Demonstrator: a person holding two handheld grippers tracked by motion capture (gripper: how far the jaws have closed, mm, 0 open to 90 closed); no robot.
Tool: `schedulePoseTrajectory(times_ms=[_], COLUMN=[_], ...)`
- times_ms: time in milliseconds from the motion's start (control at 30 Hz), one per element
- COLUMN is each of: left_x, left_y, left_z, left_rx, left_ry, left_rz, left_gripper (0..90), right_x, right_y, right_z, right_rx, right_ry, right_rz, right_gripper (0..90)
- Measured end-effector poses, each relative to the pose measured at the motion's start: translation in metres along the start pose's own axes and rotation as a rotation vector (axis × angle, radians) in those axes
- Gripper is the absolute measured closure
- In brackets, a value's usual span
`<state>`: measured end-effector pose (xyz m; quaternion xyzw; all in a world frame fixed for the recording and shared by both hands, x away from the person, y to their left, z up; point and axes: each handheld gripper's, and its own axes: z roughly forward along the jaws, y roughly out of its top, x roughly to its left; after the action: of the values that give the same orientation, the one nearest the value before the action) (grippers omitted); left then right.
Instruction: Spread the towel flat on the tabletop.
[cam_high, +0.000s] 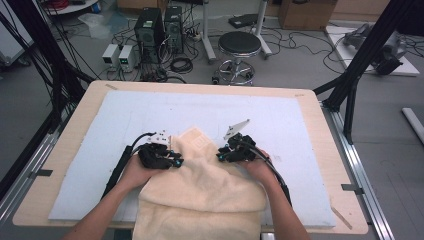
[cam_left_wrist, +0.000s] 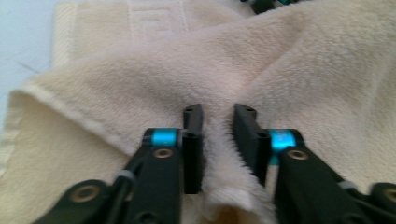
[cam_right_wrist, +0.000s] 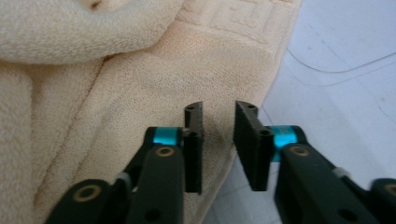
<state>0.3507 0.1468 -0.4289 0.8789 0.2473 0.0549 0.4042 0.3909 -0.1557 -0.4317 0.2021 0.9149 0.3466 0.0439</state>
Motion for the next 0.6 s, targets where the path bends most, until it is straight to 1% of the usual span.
schedulePoseTrajectory(times_ms=[33,67,133,167,200,233,300,333,367,433,467,500,567,600], left_x=[-0.001,-0.002,-0.003,-0.004,-0.006,-0.008,-0.014,-0.017,-0.02,-0.028,-0.031,-0.036,-0.044,-0.048], left_y=[0.001,0.002,0.003,0.004,0.004,0.005,0.006,0.006,0.006,0.005,0.004,0.002,-0.003,-0.007], left_z=[0.0,-0.001,-0.006,-0.01,-0.014,-0.019,-0.03,-0.033,-0.039,-0.046,-0.05,-0.053,-0.061,-0.065], left_rx=[0.006,0.01,0.009,0.005,-0.002,-0.013,-0.035,-0.04,-0.048,-0.049,-0.038,-0.039,-0.043,-0.04], left_ry=[0.006,0.009,0.013,0.016,0.02,0.023,0.025,0.025,0.024,0.032,0.03,0.033,0.03,0.026], left_rz=[0.005,0.008,0.003,0.001,0.009,0.013,0.028,0.033,0.044,0.064,0.082,0.083,0.092,0.09], left_gripper=[80.0,81.4,82.9,83.3,83.5,83.5,83.7,83.8,83.9,84.0,84.0,84.1,84.1,84.1], right_x=[0.0,0.0,0.001,0.001,0.001,0.0,0.001,0.002,0.004,0.008,0.01,0.013,0.019,0.022], right_y=[0.001,0.001,0.001,0.0,-0.002,-0.005,-0.009,-0.013,-0.016,-0.025,-0.03,-0.037,-0.049,-0.056], right_z=[0.0,0.0,-0.004,-0.008,-0.014,-0.022,-0.039,-0.051,-0.058,-0.078,-0.086,-0.094,-0.105,-0.109], right_rx=[0.005,0.008,0.024,0.032,0.027,0.014,-0.002,-0.013,-0.014,-0.001,-0.008,-0.027,-0.014,-0.014], right_ry=[0.006,0.011,-0.004,-0.02,-0.03,-0.033,-0.066,-0.087,-0.095,-0.139,-0.151,-0.144,-0.169,-0.17], right_rz=[-0.006,-0.002,-0.002,-0.006,0.005,0.015,0.02,0.018,0.023,0.017,0.024,0.038,0.037,0.044], right_gripper=[84.9,85.8,87.3,87.3,87.4,87.4,87.3,87.3,87.3,87.3,87.3,87.3,87.2,87.2])
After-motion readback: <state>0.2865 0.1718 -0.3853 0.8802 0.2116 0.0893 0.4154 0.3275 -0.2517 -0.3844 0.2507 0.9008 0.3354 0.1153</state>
